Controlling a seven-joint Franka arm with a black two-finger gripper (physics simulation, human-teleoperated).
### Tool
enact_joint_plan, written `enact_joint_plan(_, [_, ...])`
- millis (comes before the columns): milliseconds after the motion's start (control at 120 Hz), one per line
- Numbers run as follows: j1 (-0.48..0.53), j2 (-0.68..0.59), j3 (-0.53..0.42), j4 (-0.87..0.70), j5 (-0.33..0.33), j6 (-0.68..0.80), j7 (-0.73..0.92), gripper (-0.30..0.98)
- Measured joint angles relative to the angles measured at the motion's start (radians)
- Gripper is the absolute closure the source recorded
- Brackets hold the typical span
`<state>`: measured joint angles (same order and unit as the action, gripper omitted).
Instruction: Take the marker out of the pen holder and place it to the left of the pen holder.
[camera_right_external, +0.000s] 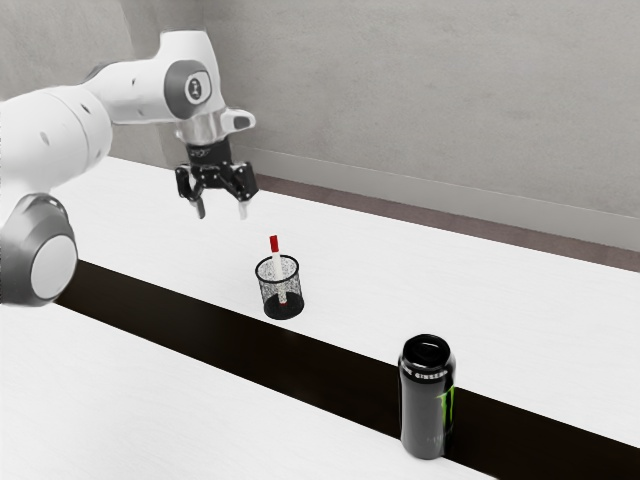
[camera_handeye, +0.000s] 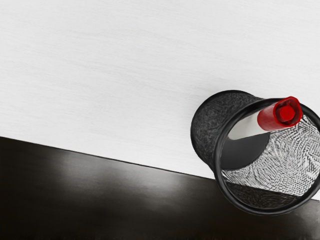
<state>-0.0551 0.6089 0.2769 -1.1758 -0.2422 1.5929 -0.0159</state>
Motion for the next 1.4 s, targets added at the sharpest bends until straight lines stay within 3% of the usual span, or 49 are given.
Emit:
enact_joint_plan(367, [-0.063,0.041,-0.030,-0.026,-0.061,-0.050,-0.181,0.03])
enact_joint_plan(600, [-0.098,0.092,-0.026,-0.034,-0.067,0.092,-0.232,0.03])
enact_joint_plan(833, [-0.100,0.104,-0.025,-0.032,0.023,0.268,-0.257,0.03])
enact_joint_plan(1100, [-0.107,0.118,-0.027,-0.064,0.046,0.361,-0.273,0.03])
enact_joint_plan(1400, [-0.132,0.106,-0.026,-0.103,0.046,0.391,-0.289,0.25])
